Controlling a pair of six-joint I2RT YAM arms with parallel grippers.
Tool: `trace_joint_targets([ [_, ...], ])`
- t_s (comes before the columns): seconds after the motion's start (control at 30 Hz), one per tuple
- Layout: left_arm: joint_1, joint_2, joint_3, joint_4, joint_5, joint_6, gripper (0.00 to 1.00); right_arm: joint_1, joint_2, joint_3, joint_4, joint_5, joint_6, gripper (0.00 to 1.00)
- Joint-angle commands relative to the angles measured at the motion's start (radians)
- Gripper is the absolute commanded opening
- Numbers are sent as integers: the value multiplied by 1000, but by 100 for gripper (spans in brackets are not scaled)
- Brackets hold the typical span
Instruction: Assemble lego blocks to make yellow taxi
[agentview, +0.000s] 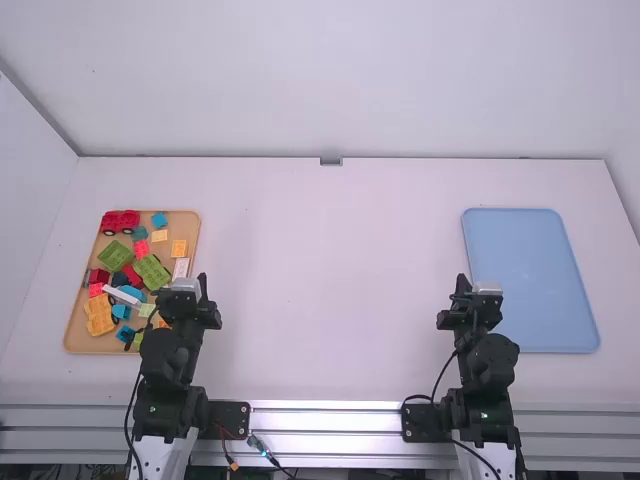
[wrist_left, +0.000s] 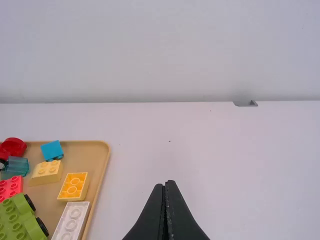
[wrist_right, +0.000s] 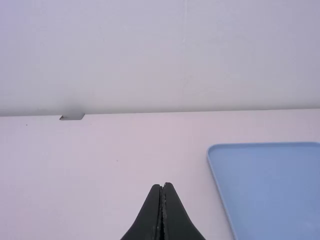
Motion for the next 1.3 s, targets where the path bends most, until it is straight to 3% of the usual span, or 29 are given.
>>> trace_joint_targets([
  [0.0, 0, 0, 0, 0, 0, 0, 0, 0, 1, 0, -1, 2, -2, 1],
  [0.43, -3, 64, 57, -29, -24, -8, 8, 6, 76, 54, 1, -9, -8, 8],
  [0.87, 7, 272, 262, -198, -149, -88, 27, 23, 363, 248, 19, -42, -23, 27],
  [1.27, 220, 538, 517, -410, -135, -108, 50, 79, 682, 455, 76, -78, -95, 50],
])
